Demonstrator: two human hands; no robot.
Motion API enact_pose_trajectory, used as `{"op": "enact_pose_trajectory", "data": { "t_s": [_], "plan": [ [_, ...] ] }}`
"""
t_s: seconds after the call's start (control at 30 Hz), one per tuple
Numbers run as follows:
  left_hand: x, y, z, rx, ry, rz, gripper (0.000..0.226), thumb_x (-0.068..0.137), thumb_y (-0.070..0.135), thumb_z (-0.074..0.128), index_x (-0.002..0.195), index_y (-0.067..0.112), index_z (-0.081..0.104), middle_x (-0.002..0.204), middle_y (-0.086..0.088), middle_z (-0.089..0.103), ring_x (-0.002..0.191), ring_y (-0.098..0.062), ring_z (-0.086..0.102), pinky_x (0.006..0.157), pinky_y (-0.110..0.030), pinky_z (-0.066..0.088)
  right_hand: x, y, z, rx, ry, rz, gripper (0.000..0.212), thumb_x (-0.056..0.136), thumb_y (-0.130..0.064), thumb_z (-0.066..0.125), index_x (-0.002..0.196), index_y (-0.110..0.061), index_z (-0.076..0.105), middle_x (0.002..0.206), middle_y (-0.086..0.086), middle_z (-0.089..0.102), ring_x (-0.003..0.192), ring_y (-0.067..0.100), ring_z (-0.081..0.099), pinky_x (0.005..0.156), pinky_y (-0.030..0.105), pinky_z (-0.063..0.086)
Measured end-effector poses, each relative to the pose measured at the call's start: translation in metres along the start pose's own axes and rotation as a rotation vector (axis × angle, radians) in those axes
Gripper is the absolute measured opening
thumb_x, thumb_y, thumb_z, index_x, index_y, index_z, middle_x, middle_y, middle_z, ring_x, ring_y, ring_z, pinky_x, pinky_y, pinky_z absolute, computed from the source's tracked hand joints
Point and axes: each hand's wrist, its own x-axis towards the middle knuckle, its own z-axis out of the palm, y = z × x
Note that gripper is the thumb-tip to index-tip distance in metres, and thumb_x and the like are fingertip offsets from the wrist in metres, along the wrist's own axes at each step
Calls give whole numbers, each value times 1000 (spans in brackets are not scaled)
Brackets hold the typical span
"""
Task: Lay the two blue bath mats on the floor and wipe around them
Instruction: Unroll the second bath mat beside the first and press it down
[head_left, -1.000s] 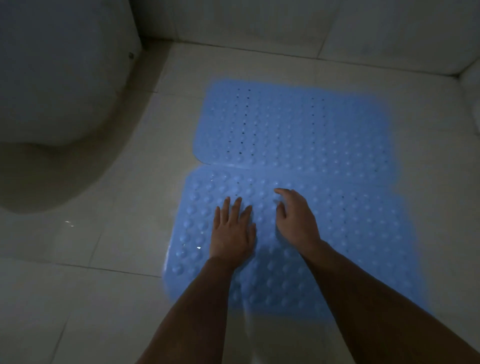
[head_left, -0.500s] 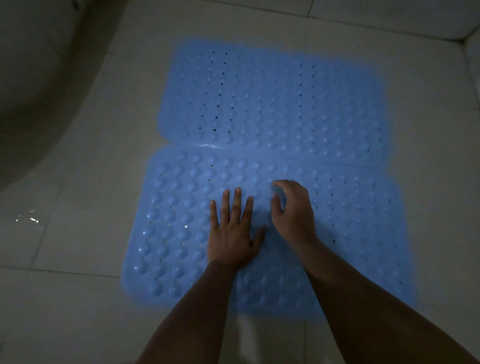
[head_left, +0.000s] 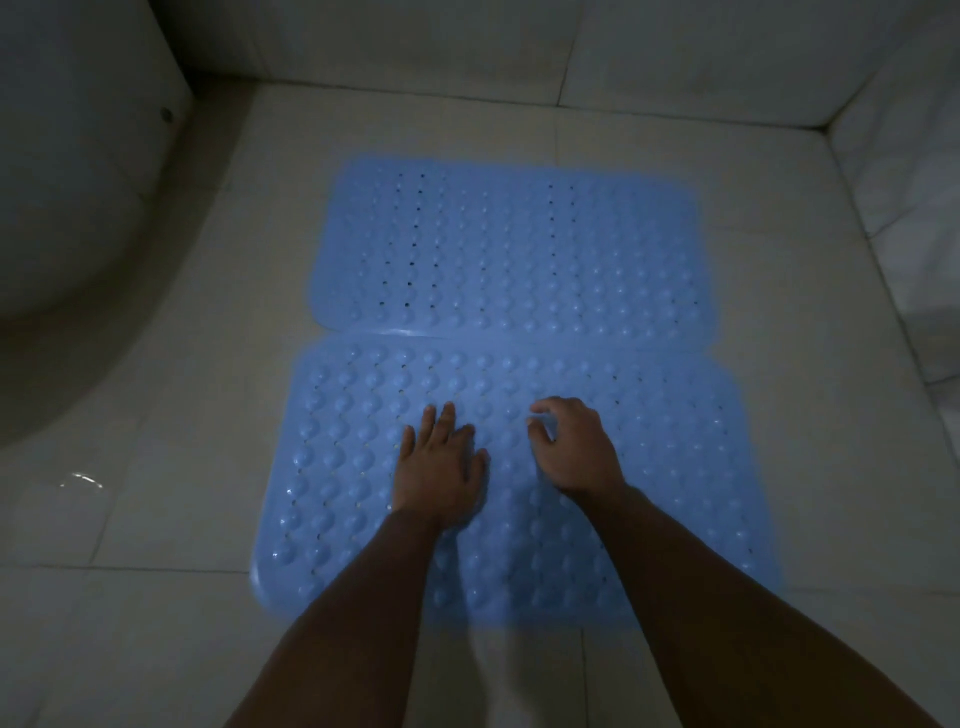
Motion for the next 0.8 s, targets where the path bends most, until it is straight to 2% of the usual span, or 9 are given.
{"op": "enact_pose_trajectory", "data": {
  "t_s": [0.07, 0.13, 0.23, 0.33, 0.4, 0.63, 0.8],
  "plan": [
    [-3, -2, -4, 2, 185, 6, 63, 93, 51, 27, 131, 21, 66, 150, -7, 56, 151, -33, 35, 119, -53, 33, -9, -4, 10, -34, 17, -36, 32, 95, -38, 59, 119, -19, 69, 121, 6, 67, 119, 30, 60, 100, 44, 50],
    [-4, 0, -3, 16, 259, 4, 49, 94, 43, 37, 121, 22, 71, 138, -4, 65, 145, -32, 45, 113, -50, 41, -20, -5, 29, -98, 68, -162, 40, 93, -41, 52, 118, -16, 70, 123, 9, 68, 120, 34, 62, 98, 47, 54],
    [-6, 8, -3, 35, 294, 1, 44, 96, 40, 39, 120, 23, 72, 138, -1, 65, 146, -29, 44, 113, -48, 42, -29, -6, 61, -250, 2, -280, 54, 89, -41, 46, 132, -13, 64, 146, 16, 58, 139, 38, 52, 106, 59, 47],
    [-4, 0, 2, 75, 339, 26, 39, 99, 39, 43, 119, 24, 72, 138, -2, 65, 146, -28, 43, 114, -48, 42, -35, -7, 83, -459, -116, -264, 84, 80, -51, 38, 155, -13, 39, 167, 15, 27, 157, 35, 19, 118, 67, 26],
    [0, -8, 4, 80, 356, 33, 37, 99, 38, 44, 119, 24, 72, 139, -2, 64, 147, -28, 42, 114, -48, 42, -36, -1, 91, -496, -99, -280, 90, 83, -56, 40, 161, -14, 25, 172, 14, 12, 160, 33, 2, 123, 66, 12],
    [3, -26, 11, 79, 362, 50, 41, 98, 37, 44, 127, 23, 69, 146, -3, 59, 151, -27, 37, 116, -45, 35, -36, 8, 101, -480, -10, -302, 83, 93, -60, 42, 162, -16, 28, 172, 12, 12, 160, 31, 2, 123, 65, 11],
    [6, -34, 7, 93, 360, 54, 41, 100, 38, 44, 130, 21, 67, 147, -4, 58, 151, -30, 36, 116, -48, 37, -36, 10, 105, -451, 53, -309, 76, 99, -61, 39, 160, -16, 32, 171, 10, 15, 160, 29, 5, 123, 64, 13]
  ]
}}
